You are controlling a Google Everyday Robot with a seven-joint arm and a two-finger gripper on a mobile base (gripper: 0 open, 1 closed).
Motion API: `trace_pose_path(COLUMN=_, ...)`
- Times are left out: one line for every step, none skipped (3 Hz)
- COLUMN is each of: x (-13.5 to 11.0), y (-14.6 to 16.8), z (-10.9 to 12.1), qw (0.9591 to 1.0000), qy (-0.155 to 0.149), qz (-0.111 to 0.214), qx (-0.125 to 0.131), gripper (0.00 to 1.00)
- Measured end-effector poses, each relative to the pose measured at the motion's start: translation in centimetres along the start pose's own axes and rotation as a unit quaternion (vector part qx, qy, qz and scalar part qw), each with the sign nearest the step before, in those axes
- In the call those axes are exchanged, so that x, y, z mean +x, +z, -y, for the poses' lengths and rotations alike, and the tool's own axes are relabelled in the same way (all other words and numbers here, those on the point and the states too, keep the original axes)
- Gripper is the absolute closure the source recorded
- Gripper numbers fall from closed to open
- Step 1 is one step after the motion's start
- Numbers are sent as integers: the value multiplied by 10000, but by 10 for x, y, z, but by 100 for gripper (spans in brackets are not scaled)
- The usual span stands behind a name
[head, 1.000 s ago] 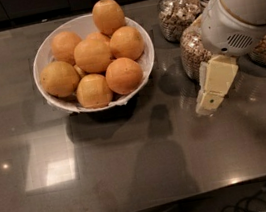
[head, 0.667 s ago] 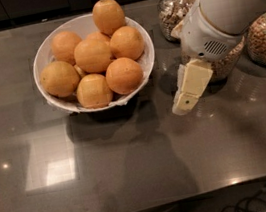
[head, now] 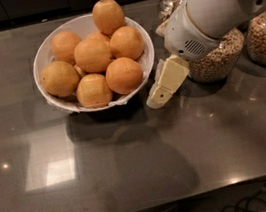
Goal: Pick orange from white bowl
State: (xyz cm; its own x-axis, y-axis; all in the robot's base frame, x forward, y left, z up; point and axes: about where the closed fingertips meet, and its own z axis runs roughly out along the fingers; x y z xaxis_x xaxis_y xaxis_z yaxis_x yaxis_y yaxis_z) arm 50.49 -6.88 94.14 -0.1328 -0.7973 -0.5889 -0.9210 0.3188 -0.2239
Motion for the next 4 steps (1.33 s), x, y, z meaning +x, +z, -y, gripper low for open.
trace_pose_path(x=-1, y=0, z=0, qw=10000, qy=4, qz=15, qx=-3, gripper=0)
trace_pose_path(x=-2, y=8, z=-1, qw=9997, qy=145, qz=168, qx=71, gripper=0)
trace_pose_path(x=-21, y=29, z=-11, qw=9984, qy=260, qz=443, qx=229, gripper=0)
trace_pose_path(x=-37, y=43, z=-12, qw=9968, qy=299, qz=507, qx=537, gripper=19)
